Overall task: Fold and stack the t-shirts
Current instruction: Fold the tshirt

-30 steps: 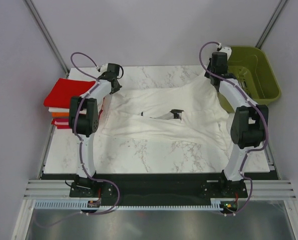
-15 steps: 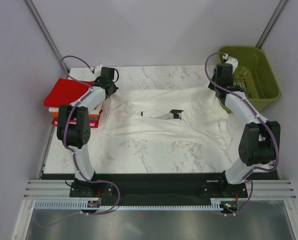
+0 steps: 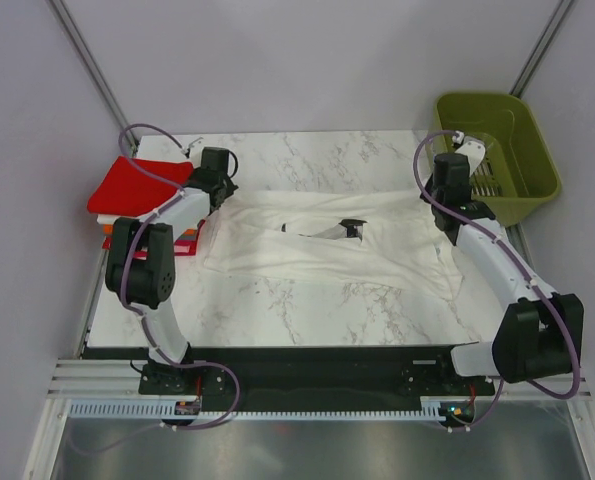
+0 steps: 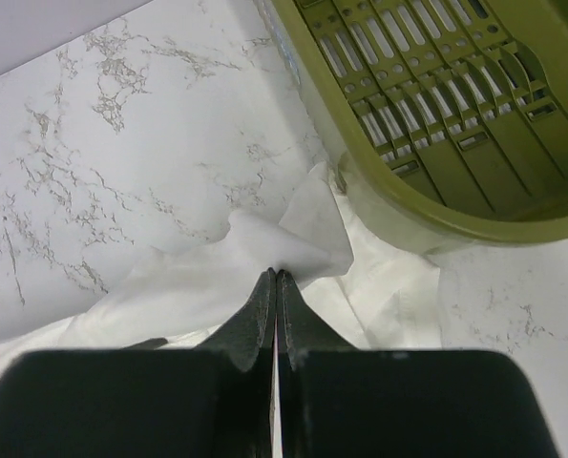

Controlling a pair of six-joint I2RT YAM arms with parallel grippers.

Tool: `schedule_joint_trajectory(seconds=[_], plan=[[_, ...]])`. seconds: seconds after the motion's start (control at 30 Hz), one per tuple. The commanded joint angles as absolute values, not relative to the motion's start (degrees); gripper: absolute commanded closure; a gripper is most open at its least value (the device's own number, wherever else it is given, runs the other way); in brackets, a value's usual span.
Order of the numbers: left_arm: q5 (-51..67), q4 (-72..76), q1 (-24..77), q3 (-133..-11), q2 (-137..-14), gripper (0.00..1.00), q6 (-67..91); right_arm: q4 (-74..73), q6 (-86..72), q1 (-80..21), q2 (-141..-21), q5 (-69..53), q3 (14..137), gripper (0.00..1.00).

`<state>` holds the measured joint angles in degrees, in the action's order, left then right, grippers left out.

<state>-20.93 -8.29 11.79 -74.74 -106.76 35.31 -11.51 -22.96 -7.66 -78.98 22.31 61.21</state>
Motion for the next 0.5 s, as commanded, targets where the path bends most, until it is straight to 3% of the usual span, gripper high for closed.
schedule_joint_trajectory(seconds=[0.0,0.47], plan=[[-22.94,-3.88,12.13,-71.99,-101.35,0.98,33.49,-11.6,-24.43,-9.75,-75.77,26.97,58.8,1.0],[-23.82,-0.35,12.04,-63.02,-97.2,0.98,36.03,-12.3,-26.98,-14.5,-68.56,30.67,49.84,1.0]])
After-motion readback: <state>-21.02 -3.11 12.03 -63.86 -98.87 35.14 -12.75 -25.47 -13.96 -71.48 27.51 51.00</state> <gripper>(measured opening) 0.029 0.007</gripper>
